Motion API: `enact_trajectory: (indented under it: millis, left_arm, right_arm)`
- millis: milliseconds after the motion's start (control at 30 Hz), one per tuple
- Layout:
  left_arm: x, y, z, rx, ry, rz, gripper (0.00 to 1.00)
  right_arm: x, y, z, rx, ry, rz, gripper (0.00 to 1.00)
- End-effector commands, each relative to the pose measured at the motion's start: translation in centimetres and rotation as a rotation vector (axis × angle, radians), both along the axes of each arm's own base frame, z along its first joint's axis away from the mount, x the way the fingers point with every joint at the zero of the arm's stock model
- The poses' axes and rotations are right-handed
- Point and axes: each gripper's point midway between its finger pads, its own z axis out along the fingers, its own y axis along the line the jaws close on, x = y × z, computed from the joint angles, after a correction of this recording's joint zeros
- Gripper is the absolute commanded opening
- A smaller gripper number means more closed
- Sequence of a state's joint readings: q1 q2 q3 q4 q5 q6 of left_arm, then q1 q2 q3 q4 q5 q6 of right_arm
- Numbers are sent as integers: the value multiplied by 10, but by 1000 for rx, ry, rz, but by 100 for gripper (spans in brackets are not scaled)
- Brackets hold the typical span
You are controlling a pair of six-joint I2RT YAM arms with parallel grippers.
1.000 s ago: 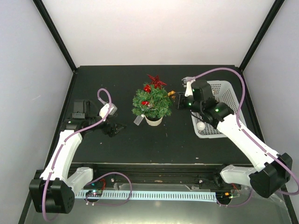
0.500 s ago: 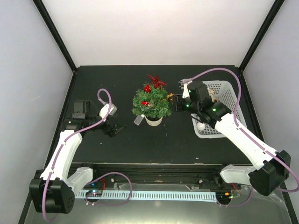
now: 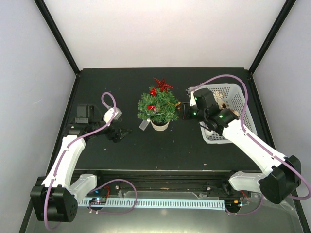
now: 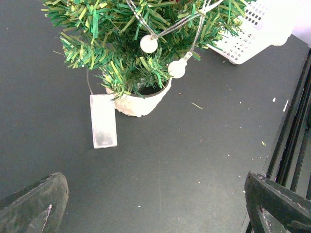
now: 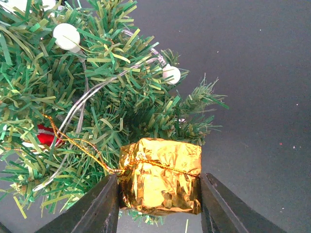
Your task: Decorate the small christmas tree
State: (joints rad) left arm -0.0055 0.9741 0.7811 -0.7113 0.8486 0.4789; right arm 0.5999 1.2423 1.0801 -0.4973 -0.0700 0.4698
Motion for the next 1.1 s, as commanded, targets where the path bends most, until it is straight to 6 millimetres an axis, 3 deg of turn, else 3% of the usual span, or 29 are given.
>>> enact_trajectory:
  millis: [0, 433, 1067]
  left_arm:
    - [2, 2, 4, 4, -28, 4, 99]
    - [1, 2, 3, 5, -29, 4, 99]
    - [3, 2, 1, 8, -22, 5, 99]
  right_arm:
    - [-3, 0, 13, 21, -46, 6, 47]
    - [-7, -2, 39, 75, -85, -2, 47]
    - [-8, 12, 56, 104, -97, 28, 47]
